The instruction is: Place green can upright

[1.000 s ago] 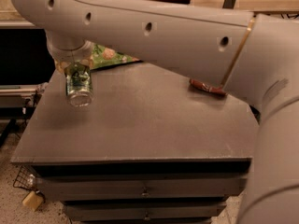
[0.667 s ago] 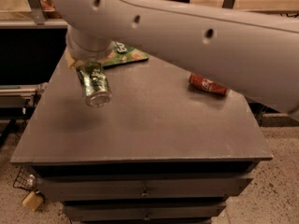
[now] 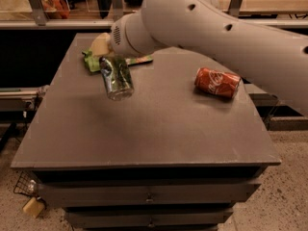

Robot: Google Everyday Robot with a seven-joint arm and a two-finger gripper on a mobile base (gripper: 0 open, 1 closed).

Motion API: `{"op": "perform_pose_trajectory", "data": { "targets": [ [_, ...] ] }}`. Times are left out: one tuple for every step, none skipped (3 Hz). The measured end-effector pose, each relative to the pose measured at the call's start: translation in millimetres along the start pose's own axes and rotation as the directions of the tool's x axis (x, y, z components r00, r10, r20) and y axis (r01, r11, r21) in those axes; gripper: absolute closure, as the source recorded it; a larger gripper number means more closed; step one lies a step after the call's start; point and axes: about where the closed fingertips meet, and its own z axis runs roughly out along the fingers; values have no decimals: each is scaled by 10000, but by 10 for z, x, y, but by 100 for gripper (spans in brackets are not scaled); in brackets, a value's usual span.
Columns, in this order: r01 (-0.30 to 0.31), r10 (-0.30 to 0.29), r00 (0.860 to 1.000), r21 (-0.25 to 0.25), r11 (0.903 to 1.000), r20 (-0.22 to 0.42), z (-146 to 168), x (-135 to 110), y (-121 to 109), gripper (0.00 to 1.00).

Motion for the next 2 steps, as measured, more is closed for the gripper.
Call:
{"op": "perform_pose_trajectory", "data": {
  "targets": [
    [-1404, 1924, 9635, -2607, 9552, 1861, -179, -623, -307, 100],
    [-1560, 2590, 9413, -4012, 9026, 2166, -585, -602, -869, 100]
  ]
}}
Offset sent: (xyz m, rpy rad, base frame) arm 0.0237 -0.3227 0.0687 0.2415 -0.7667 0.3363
